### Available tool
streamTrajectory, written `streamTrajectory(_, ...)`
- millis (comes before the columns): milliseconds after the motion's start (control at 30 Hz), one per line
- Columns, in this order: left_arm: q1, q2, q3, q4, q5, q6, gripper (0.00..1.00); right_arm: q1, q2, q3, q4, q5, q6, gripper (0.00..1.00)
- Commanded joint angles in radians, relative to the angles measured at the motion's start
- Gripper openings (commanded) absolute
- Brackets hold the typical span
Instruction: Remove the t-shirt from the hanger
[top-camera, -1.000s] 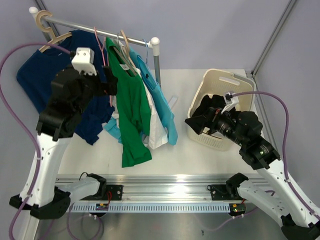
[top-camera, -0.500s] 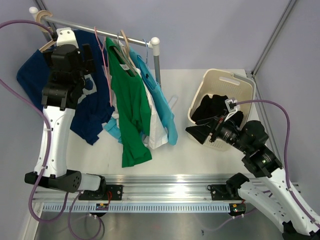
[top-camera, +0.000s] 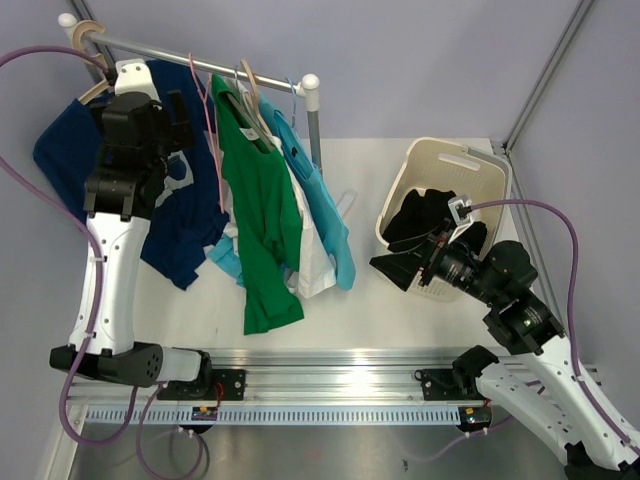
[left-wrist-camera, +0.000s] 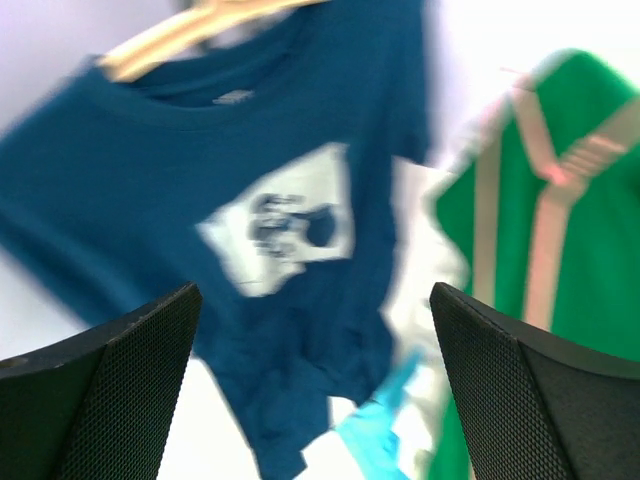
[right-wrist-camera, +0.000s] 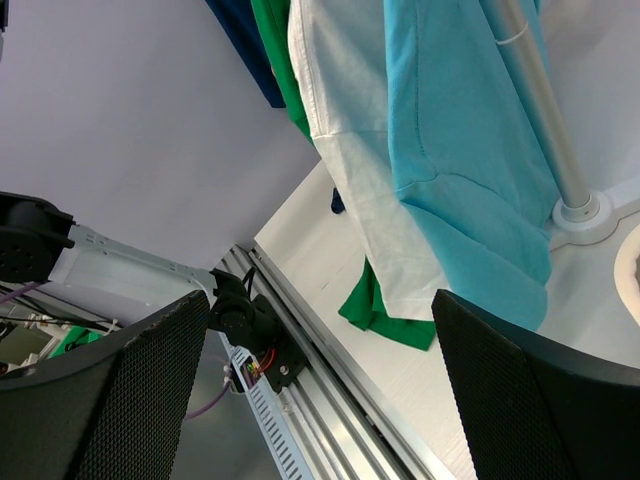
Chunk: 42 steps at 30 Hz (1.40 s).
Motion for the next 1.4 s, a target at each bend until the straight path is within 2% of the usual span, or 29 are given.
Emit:
streamTrajectory(0, -0.001, -0.115, 0.003, 0.030, 0.287, -0.069, 0.99, 0.007, 0.006, -0.004, 0.050, -0.044, 0.005, 0.99)
streamTrajectory(33, -0.001, -0.132, -0.008, 0.028, 0.386, -0.090, 0.99, 0.007, 0.006, -0.004, 0.050, -0.044, 0.005, 0.99)
streamTrajectory(133, -0.030, -0.184, -0.022, 0.030, 0.484, -0.167, 0.99, 0.007, 0.003, -0.005, 0.050, -0.038, 0.004, 1.00)
streamTrajectory(233, -0.136, -0.195, -0.042, 0.030, 0.453, -0.187, 0.98, 0.007, 0.004, -0.005, 0.050, -0.035, 0.002, 1.00)
streamTrajectory(267, -0.202, -0.192, -0.054, 0.030, 0.433, -0.196, 0.98, 0.007, 0.006, -0.005, 0.048, -0.030, 0.001, 0.99)
streamTrajectory(367, -0.279, -0.171, -0.060, 0.031, 0.395, -0.216, 0.98, 0.007, 0.013, -0.007, 0.048, -0.027, -0.006, 0.99)
streamTrajectory(767, -0.480, -0.042, 0.047, 0.033, 0.361, -0.215, 0.98, 0.007, 0.016, -0.005, 0.051, -0.038, -0.007, 0.99)
streamTrajectory(933, -0.494, -0.031, 0.009, 0.030, 0.263, -0.198, 0.99, 0.007, 0.026, -0.007, 0.053, -0.025, -0.012, 0.99)
streamTrajectory(1133, -0.494, -0.062, -0.054, 0.004, 0.199, -0.169, 0.99, 0.007, 0.038, 0.007, 0.045, -0.006, -0.036, 0.93)
streamTrajectory(1267, -0.494, -0.111, -0.085, -0.019, 0.174, -0.138, 0.99, 0.007, 0.108, 0.128, -0.001, 0.045, -0.099, 0.84)
streamTrajectory(1367, -0.494, -0.178, -0.135, -0.019, 0.226, -0.141, 0.99, 0.007, 0.222, 0.239, -0.036, 0.128, -0.144, 0.82)
